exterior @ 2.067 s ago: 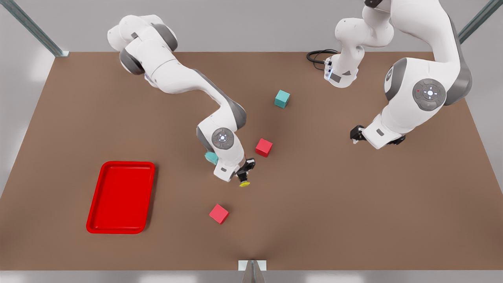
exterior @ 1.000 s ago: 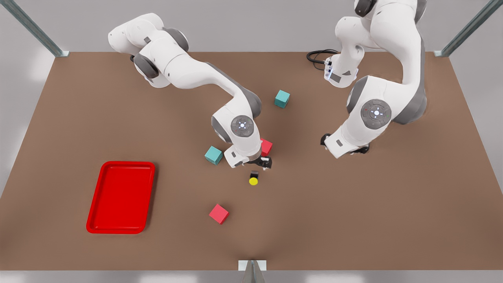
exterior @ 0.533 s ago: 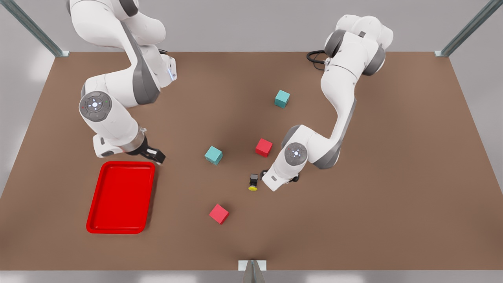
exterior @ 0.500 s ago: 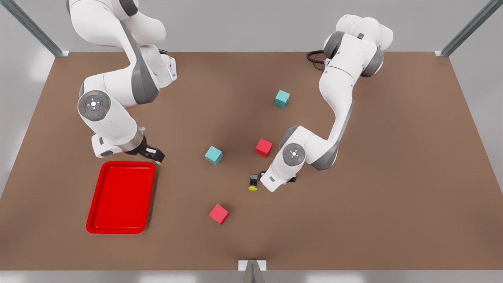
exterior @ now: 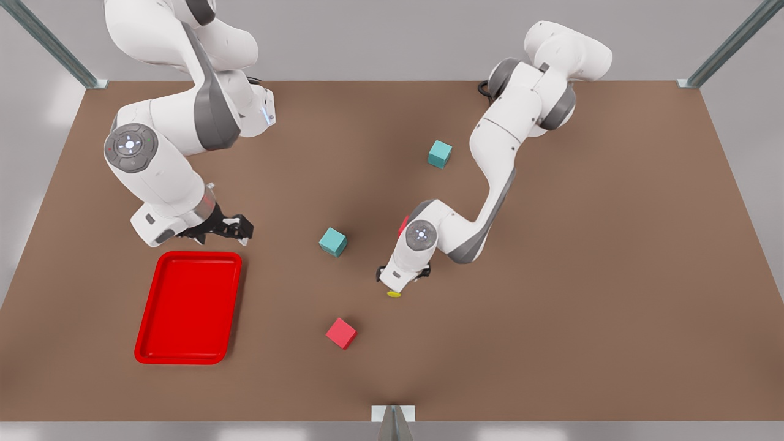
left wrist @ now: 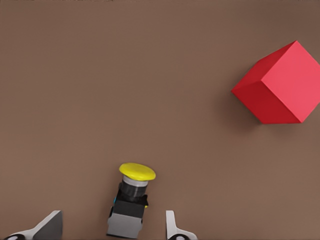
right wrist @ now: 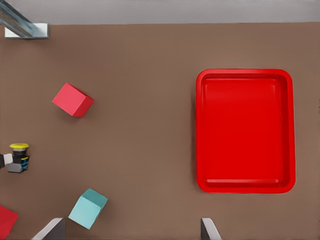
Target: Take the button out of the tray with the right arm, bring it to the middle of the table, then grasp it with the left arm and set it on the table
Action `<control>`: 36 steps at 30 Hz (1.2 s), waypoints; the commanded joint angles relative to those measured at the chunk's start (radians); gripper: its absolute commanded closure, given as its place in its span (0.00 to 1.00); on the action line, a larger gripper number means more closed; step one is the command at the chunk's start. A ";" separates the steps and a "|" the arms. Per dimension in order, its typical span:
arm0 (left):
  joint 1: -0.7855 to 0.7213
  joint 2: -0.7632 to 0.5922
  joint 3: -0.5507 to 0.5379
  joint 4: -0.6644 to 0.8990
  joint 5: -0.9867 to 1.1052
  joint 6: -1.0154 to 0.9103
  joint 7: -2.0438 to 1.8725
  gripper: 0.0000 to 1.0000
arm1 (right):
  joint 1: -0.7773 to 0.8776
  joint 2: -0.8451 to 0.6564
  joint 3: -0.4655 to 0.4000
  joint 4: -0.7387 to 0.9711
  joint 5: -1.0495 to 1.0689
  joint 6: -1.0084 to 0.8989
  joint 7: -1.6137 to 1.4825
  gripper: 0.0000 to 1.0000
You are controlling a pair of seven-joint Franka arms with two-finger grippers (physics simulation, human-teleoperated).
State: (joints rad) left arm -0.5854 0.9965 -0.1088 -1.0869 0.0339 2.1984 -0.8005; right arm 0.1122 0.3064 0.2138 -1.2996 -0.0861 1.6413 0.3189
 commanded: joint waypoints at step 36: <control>-0.019 0.091 -0.003 0.024 0.073 0.116 0.122 0.38 | -0.008 0.188 -0.001 -0.027 0.017 0.095 -0.270 0.00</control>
State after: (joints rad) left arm -0.6053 1.0896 -0.1120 -1.0639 0.1065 2.3185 -0.7271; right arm 0.1041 0.4946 0.2130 -1.3281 -0.0701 1.7139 0.0877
